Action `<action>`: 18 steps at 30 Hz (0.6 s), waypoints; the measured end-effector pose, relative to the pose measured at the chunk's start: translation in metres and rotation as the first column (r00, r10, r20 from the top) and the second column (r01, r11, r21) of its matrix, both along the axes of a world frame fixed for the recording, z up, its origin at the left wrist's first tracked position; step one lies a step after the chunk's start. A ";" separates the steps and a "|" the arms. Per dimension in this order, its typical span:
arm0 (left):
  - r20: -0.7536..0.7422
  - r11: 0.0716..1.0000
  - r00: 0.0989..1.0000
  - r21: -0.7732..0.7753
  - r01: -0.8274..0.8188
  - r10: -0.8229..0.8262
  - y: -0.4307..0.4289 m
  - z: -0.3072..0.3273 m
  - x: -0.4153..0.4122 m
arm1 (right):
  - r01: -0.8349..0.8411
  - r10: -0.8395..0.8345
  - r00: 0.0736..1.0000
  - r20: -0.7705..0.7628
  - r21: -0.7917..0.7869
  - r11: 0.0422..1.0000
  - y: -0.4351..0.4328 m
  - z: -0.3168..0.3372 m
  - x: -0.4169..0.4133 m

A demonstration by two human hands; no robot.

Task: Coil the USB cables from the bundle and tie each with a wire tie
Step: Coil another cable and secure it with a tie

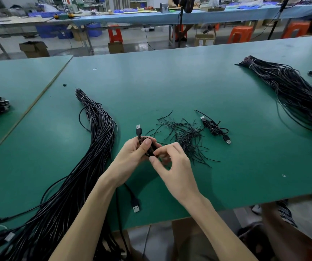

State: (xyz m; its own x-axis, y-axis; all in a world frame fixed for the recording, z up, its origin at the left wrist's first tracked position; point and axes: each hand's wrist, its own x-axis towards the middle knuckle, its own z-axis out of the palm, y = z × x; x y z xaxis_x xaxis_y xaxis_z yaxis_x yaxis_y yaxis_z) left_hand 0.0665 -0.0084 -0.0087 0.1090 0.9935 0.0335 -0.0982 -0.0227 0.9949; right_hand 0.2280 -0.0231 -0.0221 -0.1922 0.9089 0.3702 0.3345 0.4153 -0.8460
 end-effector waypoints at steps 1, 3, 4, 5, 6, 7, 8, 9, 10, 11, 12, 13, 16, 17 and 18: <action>0.005 1.000 1.000 0.002 -0.018 0.018 0.000 0.000 0.000 | 0.042 -0.042 0.999 0.004 0.014 0.999 0.002 0.001 0.003; 0.004 0.999 0.999 0.001 -0.033 0.033 0.002 -0.001 0.000 | 0.182 -0.184 0.983 0.029 0.040 0.982 0.009 0.005 0.014; -0.005 1.000 1.000 -0.004 -0.031 0.031 0.002 -0.002 0.000 | 0.258 -0.261 0.962 0.074 0.051 0.965 0.015 0.007 0.021; -0.017 1.000 1.000 -0.011 -0.026 0.026 0.002 -0.002 0.001 | 0.319 -0.325 0.934 0.150 0.063 0.946 0.022 0.008 0.028; -0.028 1.000 0.999 -0.019 -0.022 0.021 0.002 -0.003 0.001 | 0.358 -0.365 0.896 0.254 0.074 0.931 0.028 0.008 0.035; -0.036 0.999 0.999 -0.028 -0.019 0.018 0.002 -0.003 0.001 | 0.381 -0.382 0.845 0.374 0.078 0.921 0.033 0.008 0.040; -0.039 0.999 0.999 -0.037 -0.021 0.019 0.002 -0.003 0.002 | 0.393 -0.378 0.793 0.478 0.074 0.917 0.037 0.008 0.043; -0.039 0.999 0.999 -0.044 -0.024 0.022 0.002 -0.003 0.002 | 0.397 -0.363 0.761 0.538 0.056 0.916 0.040 0.007 0.045; -0.039 0.999 0.999 -0.047 -0.026 0.024 0.002 -0.003 0.002 | 0.400 -0.350 0.760 0.549 0.030 0.916 0.043 0.006 0.045; -0.042 0.998 0.999 -0.049 -0.027 0.025 0.002 -0.003 0.002 | 0.403 -0.344 0.776 0.528 0.004 0.915 0.044 0.006 0.045; -0.045 0.998 0.999 -0.052 -0.027 0.024 0.002 -0.002 0.001 | 0.405 -0.348 0.797 0.493 -0.009 0.914 0.044 0.006 0.044; -0.047 0.998 0.999 -0.055 -0.026 0.023 0.002 -0.002 0.001 | 0.407 -0.356 0.812 0.462 -0.011 0.913 0.044 0.007 0.044; -0.045 0.998 0.999 -0.063 -0.027 0.024 0.001 -0.001 0.001 | 0.418 -0.375 0.822 0.429 -0.006 0.908 0.044 0.008 0.044; -0.037 0.997 0.999 -0.066 -0.027 0.025 0.001 -0.001 0.001 | 0.421 -0.379 0.819 0.431 -0.002 0.907 0.044 0.008 0.045; -0.025 0.997 0.999 -0.068 -0.026 0.024 0.000 0.000 0.002 | 0.422 -0.383 0.817 0.432 0.006 0.907 0.043 0.008 0.046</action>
State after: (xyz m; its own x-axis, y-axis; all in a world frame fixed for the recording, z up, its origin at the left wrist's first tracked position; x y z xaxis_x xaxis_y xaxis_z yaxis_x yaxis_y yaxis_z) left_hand 0.0680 -0.0080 -0.0089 0.0838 0.9958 -0.0370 -0.0744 0.0433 0.9963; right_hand 0.2743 0.0198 -0.0143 0.0804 0.9633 0.2561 0.7814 0.0986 -0.6162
